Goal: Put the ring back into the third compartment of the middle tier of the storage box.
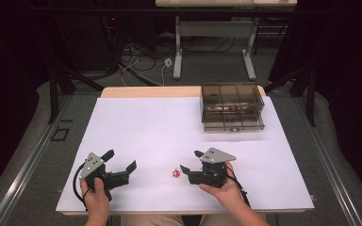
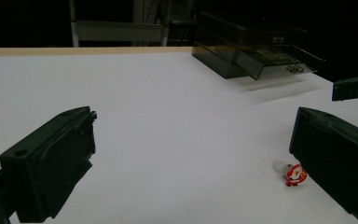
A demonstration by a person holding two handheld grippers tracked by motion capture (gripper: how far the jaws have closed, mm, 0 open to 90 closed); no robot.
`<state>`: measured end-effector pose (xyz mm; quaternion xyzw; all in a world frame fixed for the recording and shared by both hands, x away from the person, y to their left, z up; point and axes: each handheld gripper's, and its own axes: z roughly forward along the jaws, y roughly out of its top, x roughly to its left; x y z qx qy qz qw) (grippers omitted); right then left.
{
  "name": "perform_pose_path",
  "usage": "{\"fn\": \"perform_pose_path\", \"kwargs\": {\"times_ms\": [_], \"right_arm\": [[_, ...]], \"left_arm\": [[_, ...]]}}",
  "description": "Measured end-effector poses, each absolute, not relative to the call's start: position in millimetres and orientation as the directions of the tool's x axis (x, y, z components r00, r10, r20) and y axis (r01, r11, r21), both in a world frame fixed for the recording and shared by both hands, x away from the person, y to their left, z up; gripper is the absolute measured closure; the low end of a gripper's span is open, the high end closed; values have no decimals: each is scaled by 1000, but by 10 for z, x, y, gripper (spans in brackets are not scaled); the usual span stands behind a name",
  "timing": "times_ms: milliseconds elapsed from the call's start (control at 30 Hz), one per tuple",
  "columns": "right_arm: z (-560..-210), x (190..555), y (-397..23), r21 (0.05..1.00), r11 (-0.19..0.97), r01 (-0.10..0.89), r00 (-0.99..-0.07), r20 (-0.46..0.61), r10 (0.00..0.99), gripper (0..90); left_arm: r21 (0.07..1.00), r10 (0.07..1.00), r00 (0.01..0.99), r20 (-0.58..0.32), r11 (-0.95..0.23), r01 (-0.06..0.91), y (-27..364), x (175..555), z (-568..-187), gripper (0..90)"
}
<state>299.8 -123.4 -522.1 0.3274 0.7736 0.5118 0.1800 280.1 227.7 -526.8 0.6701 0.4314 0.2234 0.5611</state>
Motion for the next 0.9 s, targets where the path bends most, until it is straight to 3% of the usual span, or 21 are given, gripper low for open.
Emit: {"fn": "perform_pose_path", "kwargs": {"times_ms": [900], "right_arm": [[-5428,3092,-949,882,311,354,-753,71,654,294]], "left_arm": [[942,822,537,-187,-6,336,2277,2814,-5278,2]]}}
